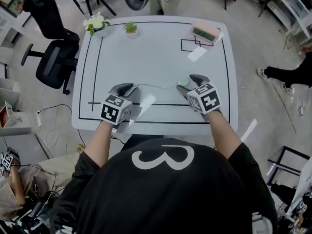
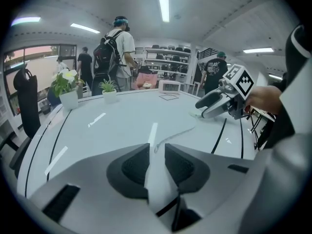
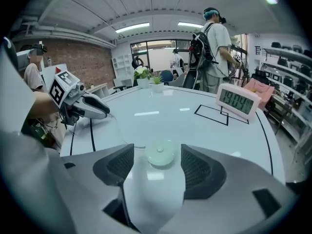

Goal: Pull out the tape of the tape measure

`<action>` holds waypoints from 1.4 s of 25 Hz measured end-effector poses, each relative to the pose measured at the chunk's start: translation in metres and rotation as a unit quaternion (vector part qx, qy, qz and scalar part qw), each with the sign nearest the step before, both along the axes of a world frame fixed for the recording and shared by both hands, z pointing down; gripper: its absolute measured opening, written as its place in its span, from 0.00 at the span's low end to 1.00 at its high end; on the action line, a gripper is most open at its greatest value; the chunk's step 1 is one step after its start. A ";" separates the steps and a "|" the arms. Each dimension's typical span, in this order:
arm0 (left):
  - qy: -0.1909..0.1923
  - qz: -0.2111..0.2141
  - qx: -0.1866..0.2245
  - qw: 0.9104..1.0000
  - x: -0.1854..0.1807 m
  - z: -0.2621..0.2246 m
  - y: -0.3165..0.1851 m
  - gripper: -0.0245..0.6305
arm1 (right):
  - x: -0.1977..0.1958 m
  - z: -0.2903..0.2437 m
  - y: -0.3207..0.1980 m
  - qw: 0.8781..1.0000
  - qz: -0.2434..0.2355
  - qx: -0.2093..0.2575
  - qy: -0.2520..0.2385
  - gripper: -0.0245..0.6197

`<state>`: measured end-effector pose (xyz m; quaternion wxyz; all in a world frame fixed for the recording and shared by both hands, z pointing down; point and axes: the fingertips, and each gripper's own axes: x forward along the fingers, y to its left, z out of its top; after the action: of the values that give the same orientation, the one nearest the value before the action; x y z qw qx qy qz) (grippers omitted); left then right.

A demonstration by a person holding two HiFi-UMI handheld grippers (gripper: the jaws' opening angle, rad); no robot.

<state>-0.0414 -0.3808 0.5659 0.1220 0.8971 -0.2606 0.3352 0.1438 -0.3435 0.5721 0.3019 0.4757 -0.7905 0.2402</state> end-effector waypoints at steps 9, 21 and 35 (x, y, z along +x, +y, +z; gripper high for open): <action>0.050 -0.044 -0.006 0.998 -0.010 -0.042 0.022 0.35 | -0.001 -0.053 0.031 0.995 0.003 0.048 -0.082 0.54; 0.226 -0.038 -0.005 0.973 0.019 -0.158 0.139 0.30 | -0.040 -0.182 0.144 0.949 -0.091 0.162 -0.255 0.29; 0.357 0.055 0.012 0.933 0.058 -0.261 0.268 0.04 | -0.053 -0.253 0.241 0.918 -0.127 0.251 -0.280 0.05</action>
<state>0.0163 -0.1133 0.3048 0.1775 0.9719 -0.1545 -0.0038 0.0903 -0.1030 0.3190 -0.0331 0.3446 -0.9308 0.1172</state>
